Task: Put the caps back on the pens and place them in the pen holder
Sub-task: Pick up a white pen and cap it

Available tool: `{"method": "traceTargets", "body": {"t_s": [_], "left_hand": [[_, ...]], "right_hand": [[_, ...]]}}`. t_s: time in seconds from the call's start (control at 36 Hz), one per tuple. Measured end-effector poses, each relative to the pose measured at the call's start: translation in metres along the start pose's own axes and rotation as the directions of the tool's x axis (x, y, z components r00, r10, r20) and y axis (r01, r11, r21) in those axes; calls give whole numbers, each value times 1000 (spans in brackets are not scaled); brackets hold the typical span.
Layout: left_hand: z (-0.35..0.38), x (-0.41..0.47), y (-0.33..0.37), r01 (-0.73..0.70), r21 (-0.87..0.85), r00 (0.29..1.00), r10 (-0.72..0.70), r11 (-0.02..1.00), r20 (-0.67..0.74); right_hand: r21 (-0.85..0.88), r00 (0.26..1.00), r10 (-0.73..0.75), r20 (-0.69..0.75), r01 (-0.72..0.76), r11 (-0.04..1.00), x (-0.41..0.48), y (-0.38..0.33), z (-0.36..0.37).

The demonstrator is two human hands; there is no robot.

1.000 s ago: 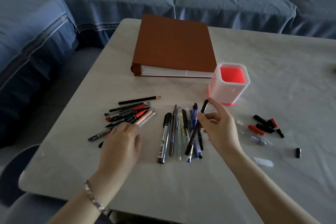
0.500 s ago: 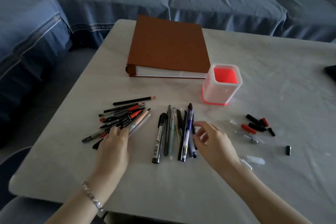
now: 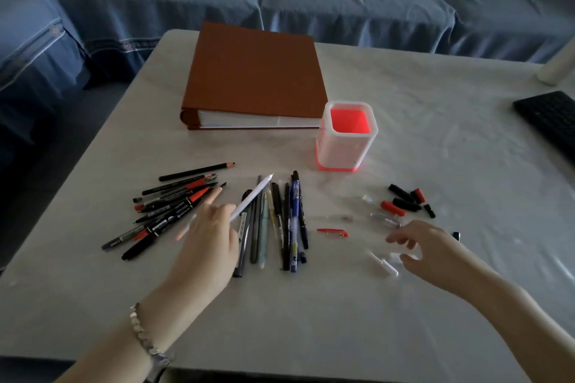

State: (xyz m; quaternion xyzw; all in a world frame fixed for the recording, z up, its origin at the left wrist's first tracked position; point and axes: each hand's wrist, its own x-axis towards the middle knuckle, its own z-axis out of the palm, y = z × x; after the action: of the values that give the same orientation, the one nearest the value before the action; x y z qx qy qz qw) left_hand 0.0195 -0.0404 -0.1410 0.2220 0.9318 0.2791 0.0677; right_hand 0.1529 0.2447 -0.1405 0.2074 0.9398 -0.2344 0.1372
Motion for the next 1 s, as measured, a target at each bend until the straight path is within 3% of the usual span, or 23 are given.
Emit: {"method": "traceTargets", "body": {"t_s": [0.14,0.58,0.67,0.78,0.89,1.0], "left_hand": [[2,-1,18,35,-105,999,-38,994,-23],[-2,-9,27,-66,-283,997,72,957,12],[-5,-11,30,-112,-325,991,129,939,33],[-9,-14,35,-143,-382,985,170,913,38],[-12,-16,36,-128,-443,983,172,887,60],[-15,-17,35,-152,-430,979,194,890,57]], "right_hand": [[-57,998,-17,54,21,998,-3,0,5],[-57,993,-71,-99,66,996,2,-9,19],[175,968,-45,-248,91,980,4,-26,12],[530,949,-60,-309,224,818,2,-56,1],[642,943,-87,-320,283,713,0,-75,-10],[640,949,-114,-293,283,714,-1,-82,-14]]}}
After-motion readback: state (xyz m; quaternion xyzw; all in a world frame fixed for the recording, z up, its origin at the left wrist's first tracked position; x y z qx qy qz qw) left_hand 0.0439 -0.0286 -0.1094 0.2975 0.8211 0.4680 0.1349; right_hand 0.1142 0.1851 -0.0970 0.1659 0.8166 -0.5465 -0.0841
